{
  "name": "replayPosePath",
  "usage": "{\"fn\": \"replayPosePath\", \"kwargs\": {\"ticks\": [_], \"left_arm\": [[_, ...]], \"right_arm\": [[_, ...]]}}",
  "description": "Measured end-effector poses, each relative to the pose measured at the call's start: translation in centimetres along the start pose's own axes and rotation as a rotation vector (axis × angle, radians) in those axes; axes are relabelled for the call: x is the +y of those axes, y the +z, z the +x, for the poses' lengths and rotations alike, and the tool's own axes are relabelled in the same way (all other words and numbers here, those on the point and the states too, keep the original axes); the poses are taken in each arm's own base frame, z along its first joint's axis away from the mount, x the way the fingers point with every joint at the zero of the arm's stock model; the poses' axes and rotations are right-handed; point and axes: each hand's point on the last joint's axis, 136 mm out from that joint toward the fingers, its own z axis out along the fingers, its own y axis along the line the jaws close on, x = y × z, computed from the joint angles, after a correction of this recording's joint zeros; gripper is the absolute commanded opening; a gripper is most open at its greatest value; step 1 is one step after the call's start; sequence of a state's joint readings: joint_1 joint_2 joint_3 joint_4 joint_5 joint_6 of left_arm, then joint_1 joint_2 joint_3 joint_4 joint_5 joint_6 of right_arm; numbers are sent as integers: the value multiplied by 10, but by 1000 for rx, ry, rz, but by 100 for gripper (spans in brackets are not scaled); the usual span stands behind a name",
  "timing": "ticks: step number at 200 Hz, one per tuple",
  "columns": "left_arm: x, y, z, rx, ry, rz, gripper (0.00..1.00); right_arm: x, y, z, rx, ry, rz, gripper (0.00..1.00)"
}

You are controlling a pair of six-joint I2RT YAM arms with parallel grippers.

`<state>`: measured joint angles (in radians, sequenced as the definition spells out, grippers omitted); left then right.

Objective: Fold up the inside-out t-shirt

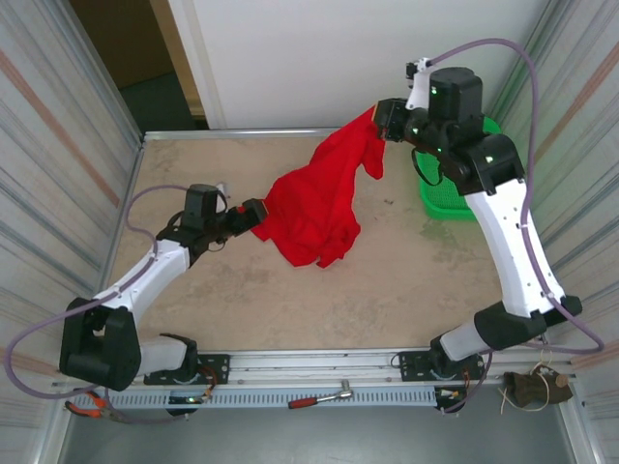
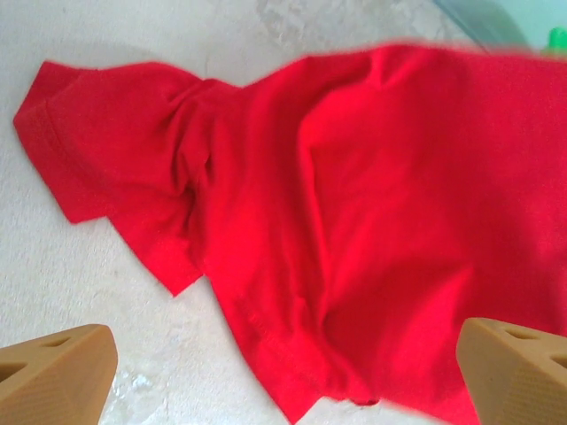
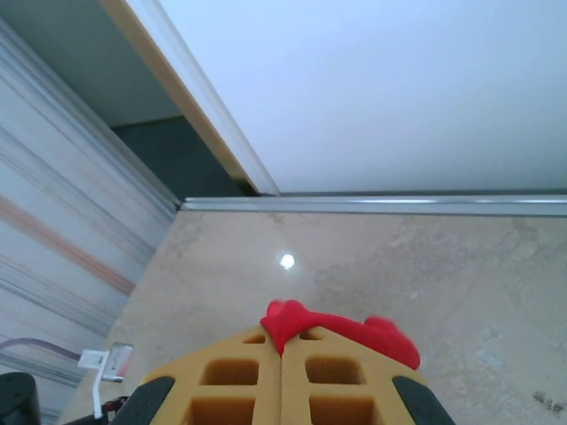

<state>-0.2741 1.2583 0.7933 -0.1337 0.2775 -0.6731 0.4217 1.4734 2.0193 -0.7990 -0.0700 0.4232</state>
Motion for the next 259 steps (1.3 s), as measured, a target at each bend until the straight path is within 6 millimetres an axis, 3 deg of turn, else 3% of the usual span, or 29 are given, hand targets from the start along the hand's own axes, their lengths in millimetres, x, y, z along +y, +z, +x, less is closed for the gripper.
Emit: {"fn": "replayPosePath", "kwargs": {"ticks": [67, 110, 139, 170, 182, 193, 208, 218, 241, 259], "left_arm": [[-13, 11, -1, -21, 29, 134, 99], [7, 47, 14, 63, -9, 100, 99], [19, 68, 23, 108, -40, 69, 99], [17, 85, 34, 135, -51, 76, 92], [12, 92, 38, 149, -52, 83, 85], [8, 101, 40, 157, -53, 92, 68], [4, 112, 42, 167, -60, 100, 31], [3, 119, 43, 171, -60, 103, 0], [2, 123, 37, 167, -64, 107, 0], [0, 111, 14, 127, -68, 108, 0]], "right_arm": [[-32, 28, 27, 94, 70, 58, 0], [-37, 28, 29, 95, 75, 66, 0], [-51, 26, 28, 89, 96, 96, 0], [-60, 20, 26, 76, 118, 115, 0], [-63, 18, 30, 80, 127, 120, 0], [-65, 17, 32, 85, 132, 119, 0], [-69, 17, 31, 86, 138, 122, 0], [-73, 16, 31, 85, 143, 128, 0], [-87, 14, 26, 77, 173, 144, 0], [-105, 8, 18, 57, 219, 164, 0]]}}
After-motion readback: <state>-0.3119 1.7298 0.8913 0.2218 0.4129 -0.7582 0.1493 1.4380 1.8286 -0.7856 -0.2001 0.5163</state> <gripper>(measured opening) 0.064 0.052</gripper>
